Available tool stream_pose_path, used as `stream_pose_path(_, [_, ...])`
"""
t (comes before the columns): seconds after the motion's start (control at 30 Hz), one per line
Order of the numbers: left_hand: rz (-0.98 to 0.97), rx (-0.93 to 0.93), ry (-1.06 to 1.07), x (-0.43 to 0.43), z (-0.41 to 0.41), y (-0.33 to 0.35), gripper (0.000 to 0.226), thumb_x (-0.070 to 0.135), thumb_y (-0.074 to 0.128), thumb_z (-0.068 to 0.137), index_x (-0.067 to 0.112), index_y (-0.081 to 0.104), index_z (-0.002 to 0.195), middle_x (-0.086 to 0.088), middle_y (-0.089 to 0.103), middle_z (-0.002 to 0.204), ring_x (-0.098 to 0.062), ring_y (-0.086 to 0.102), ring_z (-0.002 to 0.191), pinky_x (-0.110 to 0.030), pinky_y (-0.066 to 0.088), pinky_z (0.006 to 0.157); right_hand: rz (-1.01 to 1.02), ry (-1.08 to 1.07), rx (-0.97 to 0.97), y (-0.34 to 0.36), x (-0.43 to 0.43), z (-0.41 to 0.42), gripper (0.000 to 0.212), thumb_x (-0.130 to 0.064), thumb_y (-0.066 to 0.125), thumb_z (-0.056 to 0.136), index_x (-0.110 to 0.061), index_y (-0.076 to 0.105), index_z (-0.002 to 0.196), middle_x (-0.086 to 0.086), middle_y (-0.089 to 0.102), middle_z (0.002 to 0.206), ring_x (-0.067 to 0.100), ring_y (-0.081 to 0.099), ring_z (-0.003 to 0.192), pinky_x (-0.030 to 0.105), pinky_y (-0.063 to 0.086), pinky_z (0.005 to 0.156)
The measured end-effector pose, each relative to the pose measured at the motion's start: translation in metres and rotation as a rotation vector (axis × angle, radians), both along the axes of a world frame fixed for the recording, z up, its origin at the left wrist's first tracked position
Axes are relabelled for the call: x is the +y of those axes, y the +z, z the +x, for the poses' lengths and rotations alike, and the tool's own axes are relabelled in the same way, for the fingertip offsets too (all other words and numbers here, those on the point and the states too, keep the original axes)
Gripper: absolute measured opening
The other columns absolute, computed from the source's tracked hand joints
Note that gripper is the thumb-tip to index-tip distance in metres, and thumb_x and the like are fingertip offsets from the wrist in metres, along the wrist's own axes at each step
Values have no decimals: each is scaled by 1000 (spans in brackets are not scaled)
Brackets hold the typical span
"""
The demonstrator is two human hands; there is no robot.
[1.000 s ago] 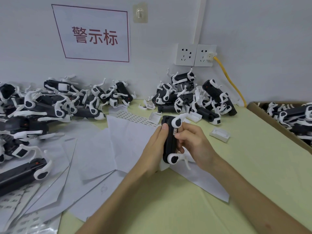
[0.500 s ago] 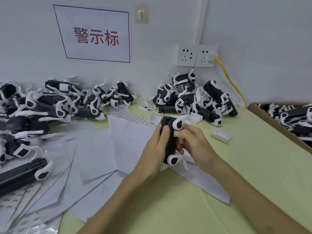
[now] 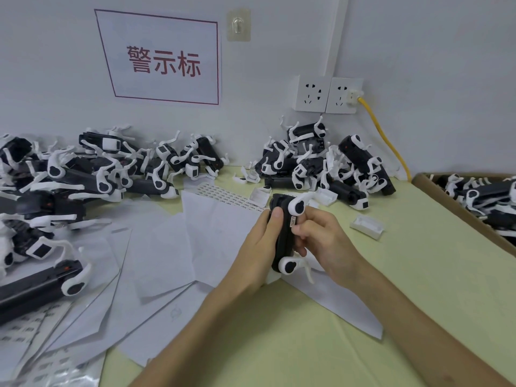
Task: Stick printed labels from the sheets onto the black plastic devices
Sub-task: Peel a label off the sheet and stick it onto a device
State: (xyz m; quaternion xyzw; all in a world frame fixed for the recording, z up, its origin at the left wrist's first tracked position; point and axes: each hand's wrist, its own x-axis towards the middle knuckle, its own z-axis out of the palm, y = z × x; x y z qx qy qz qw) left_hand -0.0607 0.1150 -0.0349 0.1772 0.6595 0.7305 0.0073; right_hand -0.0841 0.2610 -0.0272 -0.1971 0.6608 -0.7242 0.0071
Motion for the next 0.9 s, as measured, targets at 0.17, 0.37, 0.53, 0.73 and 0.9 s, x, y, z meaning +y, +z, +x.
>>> stream_pose_path(0.17, [-28,-67,-23,0,-4,2,64,61,32,102,3,59,100,-11,68,80,-21,67,79,-33,53,80,6,18,-3,1,0,0,21,-7,54,76,-16,46,59,5,39,60,17,43,52,24,41,51])
stream_pose_path(0.37, [100,-325,-139,-3,-6,5,52,62,56,92,12,64,102,-12,66,86,-26,70,83,-35,57,76,21,-359,301,8,4,5,30,-7,59,75,-12,39,54,-2,35,49,12,30,49,24,27,49])
stream_pose_path(0.53, [66,-370,-104,-1,-6,5,57,56,79,71,12,62,104,-9,65,77,-26,71,68,-31,56,58,95,-411,472,12,7,12,34,-23,62,79,-8,40,57,-1,34,49,9,29,48,20,26,49])
stream_pose_path(0.73, [45,-505,54,-12,-14,9,28,37,62,95,9,60,98,-11,62,73,-32,70,75,-35,55,53,-80,-576,489,16,17,7,28,-4,57,82,-7,42,59,0,36,48,10,32,45,20,28,47])
stream_pose_path(0.9, [-53,-584,-114,-6,-11,20,20,10,45,102,3,55,86,-14,52,73,-33,54,72,-37,41,63,261,-204,173,29,35,-6,32,-32,59,87,-22,69,115,-8,68,115,14,64,106,22,50,84])
